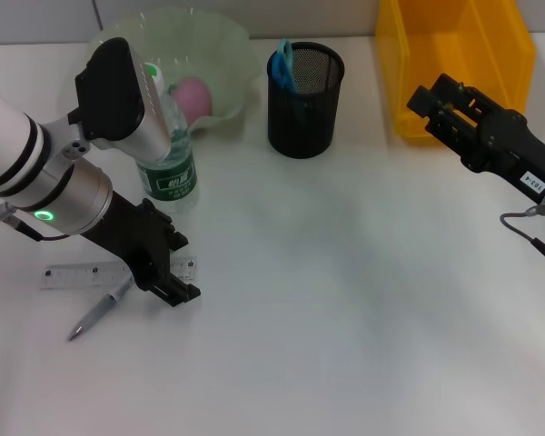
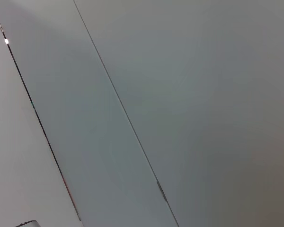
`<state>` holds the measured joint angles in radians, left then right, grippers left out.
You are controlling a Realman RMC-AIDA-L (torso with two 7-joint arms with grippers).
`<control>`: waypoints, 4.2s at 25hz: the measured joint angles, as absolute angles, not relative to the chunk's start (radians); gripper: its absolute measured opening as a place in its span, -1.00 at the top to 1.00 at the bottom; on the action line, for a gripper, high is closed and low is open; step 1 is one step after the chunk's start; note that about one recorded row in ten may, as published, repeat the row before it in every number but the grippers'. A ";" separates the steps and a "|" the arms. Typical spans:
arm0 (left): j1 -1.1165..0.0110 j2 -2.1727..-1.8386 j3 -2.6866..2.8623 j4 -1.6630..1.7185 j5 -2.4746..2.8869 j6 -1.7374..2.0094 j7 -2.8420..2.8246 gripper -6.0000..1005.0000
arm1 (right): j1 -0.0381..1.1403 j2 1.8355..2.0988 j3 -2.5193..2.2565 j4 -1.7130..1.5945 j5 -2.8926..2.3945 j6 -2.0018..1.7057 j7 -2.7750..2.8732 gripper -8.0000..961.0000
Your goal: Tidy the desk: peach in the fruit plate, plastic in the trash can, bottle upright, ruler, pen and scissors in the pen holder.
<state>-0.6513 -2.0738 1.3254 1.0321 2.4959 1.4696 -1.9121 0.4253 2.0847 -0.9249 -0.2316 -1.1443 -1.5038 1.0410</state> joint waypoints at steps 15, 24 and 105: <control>-0.655 -2.074 1.353 1.036 2.522 1.466 -1.933 -0.45 | 0.436 2.085 -0.926 -0.232 -1.144 -1.493 1.042 -0.23; -0.668 -2.075 1.355 1.034 2.544 1.466 -1.944 -0.38 | 0.437 2.085 -0.925 -0.232 -1.144 -1.482 1.042 -0.23; -0.608 -2.071 1.374 1.427 2.489 1.509 -2.068 0.21 | 0.465 2.083 -0.916 -0.219 -1.132 -1.417 1.042 -0.23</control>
